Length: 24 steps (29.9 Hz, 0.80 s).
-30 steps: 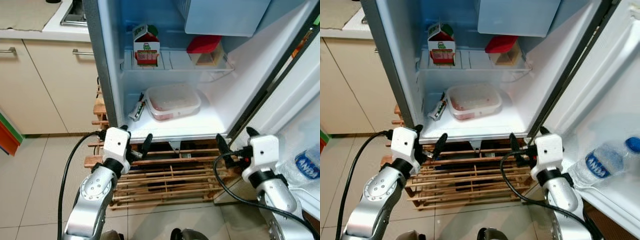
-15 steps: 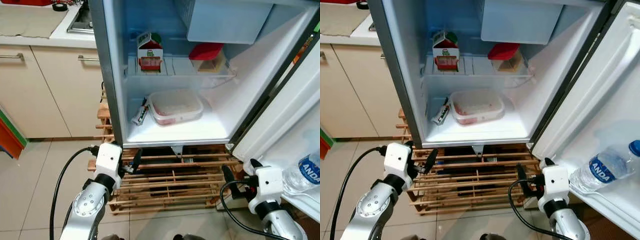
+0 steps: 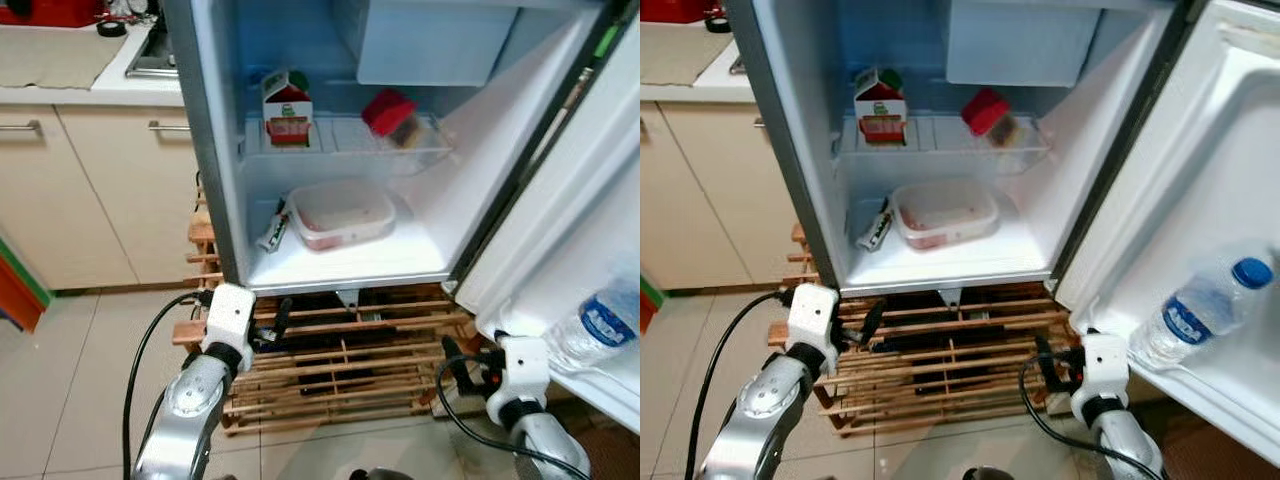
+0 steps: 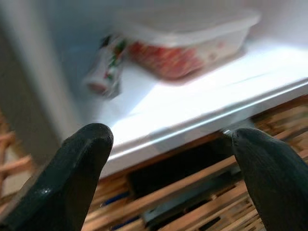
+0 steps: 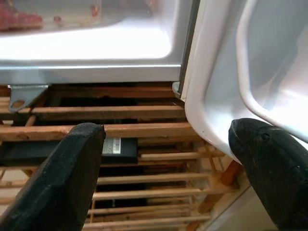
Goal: Restocking fridge
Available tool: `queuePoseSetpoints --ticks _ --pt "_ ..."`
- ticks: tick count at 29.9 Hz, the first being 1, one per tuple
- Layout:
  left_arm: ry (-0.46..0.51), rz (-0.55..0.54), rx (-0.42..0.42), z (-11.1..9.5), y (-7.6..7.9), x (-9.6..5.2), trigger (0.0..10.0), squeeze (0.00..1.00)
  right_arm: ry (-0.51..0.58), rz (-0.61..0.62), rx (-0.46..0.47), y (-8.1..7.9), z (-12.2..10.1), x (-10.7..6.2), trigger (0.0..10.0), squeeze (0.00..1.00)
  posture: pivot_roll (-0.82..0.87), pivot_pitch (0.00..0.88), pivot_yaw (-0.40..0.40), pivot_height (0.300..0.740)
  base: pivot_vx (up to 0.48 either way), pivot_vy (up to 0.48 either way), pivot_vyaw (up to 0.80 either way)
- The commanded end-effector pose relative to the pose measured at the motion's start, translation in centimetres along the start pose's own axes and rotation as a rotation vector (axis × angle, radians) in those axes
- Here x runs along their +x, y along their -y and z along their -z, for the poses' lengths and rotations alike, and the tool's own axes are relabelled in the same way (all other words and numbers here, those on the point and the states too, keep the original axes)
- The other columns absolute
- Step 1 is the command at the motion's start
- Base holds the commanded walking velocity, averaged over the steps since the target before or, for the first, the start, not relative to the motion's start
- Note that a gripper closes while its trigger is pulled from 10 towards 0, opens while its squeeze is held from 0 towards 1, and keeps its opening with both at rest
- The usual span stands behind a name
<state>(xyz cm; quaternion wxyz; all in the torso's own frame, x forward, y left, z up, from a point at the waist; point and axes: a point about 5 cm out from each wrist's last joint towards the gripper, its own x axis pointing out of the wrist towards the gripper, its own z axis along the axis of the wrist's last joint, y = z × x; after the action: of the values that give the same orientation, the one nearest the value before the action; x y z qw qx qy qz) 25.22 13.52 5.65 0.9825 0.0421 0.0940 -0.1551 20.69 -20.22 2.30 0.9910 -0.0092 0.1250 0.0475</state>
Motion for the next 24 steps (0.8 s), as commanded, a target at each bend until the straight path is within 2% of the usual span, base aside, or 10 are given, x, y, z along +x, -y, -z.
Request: queuePoseSetpoints --ticks 1,5,21,24 --pt "0.027 0.005 0.011 -0.58 0.23 0.27 10.0 0.00 0.000 0.017 0.002 0.27 0.03 0.24 10.0 0.00 -0.06 0.029 -0.027 0.740 0.000 0.000 0.00" --pt "0.044 0.002 0.005 -0.95 0.13 0.69 10.0 0.00 0.004 0.018 0.004 0.68 0.45 -0.01 10.0 0.00 -0.06 0.030 -0.028 0.740 0.000 0.076 0.00" --pt "0.054 -0.003 -0.005 -1.05 0.45 0.85 10.0 0.00 0.010 0.001 -0.025 0.72 0.56 0.02 10.0 0.00 -0.07 0.033 -0.032 0.740 0.000 0.464 0.00" --pt "0.061 -0.005 0.003 -1.22 0.51 0.91 10.0 0.00 0.011 -0.003 -0.030 0.72 0.54 0.02 10.0 0.00 -0.06 0.033 -0.033 0.740 0.000 0.000 0.00"
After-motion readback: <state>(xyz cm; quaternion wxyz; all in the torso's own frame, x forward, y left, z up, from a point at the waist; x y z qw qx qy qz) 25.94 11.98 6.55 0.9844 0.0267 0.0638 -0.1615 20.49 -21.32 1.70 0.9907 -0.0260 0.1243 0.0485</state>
